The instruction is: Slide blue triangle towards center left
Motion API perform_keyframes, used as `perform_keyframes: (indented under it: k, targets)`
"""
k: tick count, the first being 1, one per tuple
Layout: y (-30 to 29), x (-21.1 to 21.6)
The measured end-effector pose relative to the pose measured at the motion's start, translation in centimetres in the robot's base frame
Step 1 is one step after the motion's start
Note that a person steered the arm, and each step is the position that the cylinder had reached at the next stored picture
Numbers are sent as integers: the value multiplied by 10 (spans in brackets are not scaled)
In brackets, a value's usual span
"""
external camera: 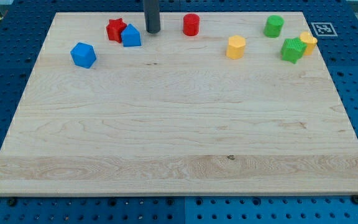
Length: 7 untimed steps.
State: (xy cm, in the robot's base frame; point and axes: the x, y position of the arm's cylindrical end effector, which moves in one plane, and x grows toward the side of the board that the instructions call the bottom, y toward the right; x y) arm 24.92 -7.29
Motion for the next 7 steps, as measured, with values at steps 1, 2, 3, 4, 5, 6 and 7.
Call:
perform_keyframes:
  k: [1, 2, 3, 4, 5, 6, 7]
  targets:
    - [-23, 0]
    - [-23, 3]
    - [-43, 22]
    - [-45, 39]
    - [-45, 56]
    - [-46, 72]
    - [-44, 93]
